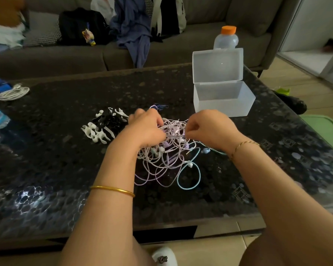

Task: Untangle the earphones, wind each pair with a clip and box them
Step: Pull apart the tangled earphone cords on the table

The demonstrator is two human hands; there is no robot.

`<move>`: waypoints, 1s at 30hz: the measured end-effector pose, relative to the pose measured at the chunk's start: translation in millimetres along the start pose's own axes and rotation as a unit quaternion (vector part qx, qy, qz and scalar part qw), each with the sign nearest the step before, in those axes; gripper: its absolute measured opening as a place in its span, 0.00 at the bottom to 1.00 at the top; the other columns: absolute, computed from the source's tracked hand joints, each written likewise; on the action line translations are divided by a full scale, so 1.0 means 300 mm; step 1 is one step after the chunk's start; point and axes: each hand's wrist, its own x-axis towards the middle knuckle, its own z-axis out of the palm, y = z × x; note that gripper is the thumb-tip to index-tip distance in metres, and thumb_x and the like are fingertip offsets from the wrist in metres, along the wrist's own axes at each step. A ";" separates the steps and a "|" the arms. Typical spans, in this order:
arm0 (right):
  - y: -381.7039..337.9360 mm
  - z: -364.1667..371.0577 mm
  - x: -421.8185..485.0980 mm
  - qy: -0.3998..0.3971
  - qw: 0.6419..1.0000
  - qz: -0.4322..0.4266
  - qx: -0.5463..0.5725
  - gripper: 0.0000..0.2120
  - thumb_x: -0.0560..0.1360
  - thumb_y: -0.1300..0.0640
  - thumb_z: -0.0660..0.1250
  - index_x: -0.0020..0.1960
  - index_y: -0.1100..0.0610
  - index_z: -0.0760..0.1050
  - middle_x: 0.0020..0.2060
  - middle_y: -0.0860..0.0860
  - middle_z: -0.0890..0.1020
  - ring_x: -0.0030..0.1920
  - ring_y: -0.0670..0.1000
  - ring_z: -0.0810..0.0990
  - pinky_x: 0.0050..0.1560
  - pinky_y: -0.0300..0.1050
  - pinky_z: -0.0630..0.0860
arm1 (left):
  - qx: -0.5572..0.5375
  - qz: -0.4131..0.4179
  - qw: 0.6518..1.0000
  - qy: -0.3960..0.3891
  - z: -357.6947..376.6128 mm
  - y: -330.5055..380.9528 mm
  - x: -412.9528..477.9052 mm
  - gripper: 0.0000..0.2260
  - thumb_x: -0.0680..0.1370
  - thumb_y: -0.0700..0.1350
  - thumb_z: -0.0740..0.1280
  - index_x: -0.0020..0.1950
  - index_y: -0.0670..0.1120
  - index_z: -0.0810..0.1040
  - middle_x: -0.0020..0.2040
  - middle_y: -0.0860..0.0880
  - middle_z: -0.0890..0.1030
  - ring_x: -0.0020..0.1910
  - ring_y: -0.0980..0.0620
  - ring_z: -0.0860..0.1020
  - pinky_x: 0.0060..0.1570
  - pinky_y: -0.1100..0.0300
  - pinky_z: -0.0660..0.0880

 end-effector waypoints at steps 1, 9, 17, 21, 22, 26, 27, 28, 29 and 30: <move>0.001 -0.002 0.003 0.019 0.999 -0.006 0.029 0.04 0.74 0.53 0.67 0.46 0.50 0.81 0.44 0.48 0.83 0.45 0.51 0.79 0.49 0.50 0.79 | -0.005 0.019 1.000 0.011 -0.005 0.008 -0.001 0.13 0.75 0.42 0.67 0.57 0.54 0.72 0.65 0.47 0.66 0.67 0.46 0.64 0.65 0.50 0.67; -0.022 -0.047 -0.002 0.112 0.871 0.057 0.476 0.06 0.78 0.60 0.61 0.42 0.56 0.73 0.45 0.52 0.82 0.46 0.48 0.79 0.44 0.36 0.74 | -0.044 0.072 0.996 0.038 0.038 -0.007 0.023 0.06 0.76 0.40 0.68 0.47 0.52 0.79 0.51 0.50 0.79 0.51 0.49 0.78 0.53 0.50 0.77; -0.029 -0.048 0.004 0.136 0.743 0.105 0.647 0.08 0.79 0.63 0.52 0.42 0.57 0.63 0.29 0.51 0.67 0.29 0.48 0.65 0.30 0.43 0.72 | -0.070 0.044 0.996 0.018 0.019 -0.041 0.015 0.07 0.75 0.38 0.70 0.48 0.49 0.78 0.43 0.51 0.77 0.35 0.56 0.74 0.28 0.65 0.67; -0.026 -0.004 0.002 0.087 0.991 0.003 0.098 0.08 0.75 0.47 0.64 0.46 0.51 0.76 0.39 0.47 0.79 0.39 0.48 0.77 0.39 0.44 0.75 | -0.089 0.052 0.994 0.029 0.010 -0.033 0.014 0.09 0.74 0.37 0.71 0.48 0.51 0.78 0.49 0.49 0.78 0.46 0.52 0.76 0.44 0.59 0.74; -0.032 0.008 0.000 0.045 0.999 -0.005 0.001 0.11 0.73 0.41 0.65 0.44 0.48 0.77 0.38 0.46 0.79 0.39 0.48 0.77 0.38 0.43 0.74 | -0.100 0.053 0.993 0.033 0.008 -0.030 0.012 0.10 0.74 0.36 0.71 0.48 0.51 0.79 0.49 0.49 0.79 0.47 0.51 0.77 0.48 0.56 0.75; -0.046 0.014 0.002 0.048 0.998 -0.003 0.028 0.09 0.74 0.42 0.66 0.44 0.46 0.79 0.40 0.46 0.82 0.40 0.48 0.78 0.37 0.41 0.75 | -0.134 0.044 0.989 0.036 -0.002 -0.034 0.007 0.12 0.73 0.34 0.71 0.44 0.52 0.77 0.47 0.49 0.80 0.48 0.49 0.78 0.52 0.52 0.77; -0.046 0.014 0.005 0.081 0.995 0.004 0.058 0.08 0.75 0.44 0.66 0.46 0.48 0.79 0.41 0.47 0.82 0.41 0.49 0.79 0.39 0.44 0.77 | -0.132 0.041 0.990 0.028 -0.004 -0.036 0.006 0.12 0.73 0.34 0.71 0.43 0.52 0.77 0.46 0.49 0.79 0.47 0.50 0.78 0.51 0.53 0.77; -0.046 0.014 0.008 0.116 0.991 0.012 0.066 0.08 0.75 0.46 0.66 0.47 0.50 0.79 0.42 0.48 0.82 0.42 0.50 0.79 0.42 0.47 0.79 | -0.130 0.039 0.991 0.018 -0.005 -0.037 0.005 0.12 0.73 0.34 0.70 0.43 0.52 0.76 0.45 0.50 0.79 0.47 0.50 0.78 0.50 0.54 0.77; -0.046 0.014 0.011 0.144 0.988 0.019 0.059 0.09 0.75 0.47 0.66 0.49 0.52 0.79 0.42 0.50 0.82 0.42 0.52 0.79 0.44 0.50 0.79 | -0.128 0.037 0.991 0.009 -0.007 -0.035 0.003 0.11 0.73 0.34 0.70 0.45 0.51 0.77 0.44 0.50 0.78 0.46 0.50 0.78 0.50 0.54 0.77; -0.049 0.015 0.013 0.164 0.985 0.022 0.044 0.10 0.76 0.48 0.66 0.51 0.54 0.78 0.43 0.51 0.82 0.43 0.54 0.79 0.45 0.51 0.79 | -0.126 0.035 0.991 0.001 -0.009 -0.032 0.002 0.11 0.73 0.34 0.70 0.47 0.50 0.77 0.44 0.50 0.78 0.46 0.50 0.78 0.51 0.54 0.77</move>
